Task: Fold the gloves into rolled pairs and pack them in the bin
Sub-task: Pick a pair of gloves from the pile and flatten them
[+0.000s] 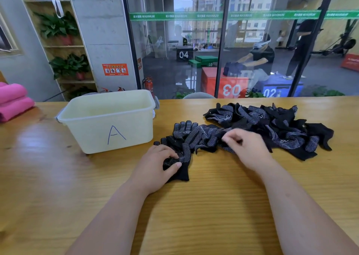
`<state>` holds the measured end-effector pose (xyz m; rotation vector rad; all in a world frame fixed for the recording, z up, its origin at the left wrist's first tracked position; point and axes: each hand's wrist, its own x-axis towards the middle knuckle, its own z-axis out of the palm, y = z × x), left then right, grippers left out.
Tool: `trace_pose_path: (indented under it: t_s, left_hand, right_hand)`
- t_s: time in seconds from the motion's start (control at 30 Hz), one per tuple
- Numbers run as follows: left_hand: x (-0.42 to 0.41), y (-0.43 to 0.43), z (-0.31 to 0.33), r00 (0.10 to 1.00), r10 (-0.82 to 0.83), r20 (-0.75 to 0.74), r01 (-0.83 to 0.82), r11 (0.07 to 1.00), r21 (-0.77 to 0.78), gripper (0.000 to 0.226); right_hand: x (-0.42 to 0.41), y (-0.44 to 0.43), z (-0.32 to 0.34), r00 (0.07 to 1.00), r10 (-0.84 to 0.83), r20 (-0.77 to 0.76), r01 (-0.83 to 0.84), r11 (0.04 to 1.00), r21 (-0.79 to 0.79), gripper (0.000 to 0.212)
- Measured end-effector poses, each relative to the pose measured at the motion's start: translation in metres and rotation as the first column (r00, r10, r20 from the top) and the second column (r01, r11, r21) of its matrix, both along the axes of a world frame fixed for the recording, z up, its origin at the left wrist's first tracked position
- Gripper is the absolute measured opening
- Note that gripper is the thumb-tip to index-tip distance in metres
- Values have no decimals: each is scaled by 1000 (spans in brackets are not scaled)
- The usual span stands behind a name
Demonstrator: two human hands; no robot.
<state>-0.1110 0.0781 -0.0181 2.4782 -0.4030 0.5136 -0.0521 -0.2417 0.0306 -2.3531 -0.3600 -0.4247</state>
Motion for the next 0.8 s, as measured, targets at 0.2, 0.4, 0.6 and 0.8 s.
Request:
trace_pose_path:
  t_s: [0.2, 0.4, 0.6, 0.8]
  left_hand:
    - [3, 1, -2, 1000, -15, 1, 15, 1000, -5, 29]
    - [4, 2, -3, 1000, -7, -10, 7, 1000, -5, 26]
    - [4, 2, -4, 1000, -10, -18, 10, 1000, 1, 30]
    - [3, 2, -2, 1000, 1, -21, 0, 1000, 5, 25]
  right_hand:
    - [7, -18, -1, 959, -264, 99, 253, 961, 110, 23]
    - [20, -42, -15, 900, -390, -196, 330, 902, -279, 50]
    - [18, -34, -13, 923, -362, -132, 298, 888, -349, 29]
    - [11, -27, -2, 979, -202, 9, 202, 979, 2, 12]
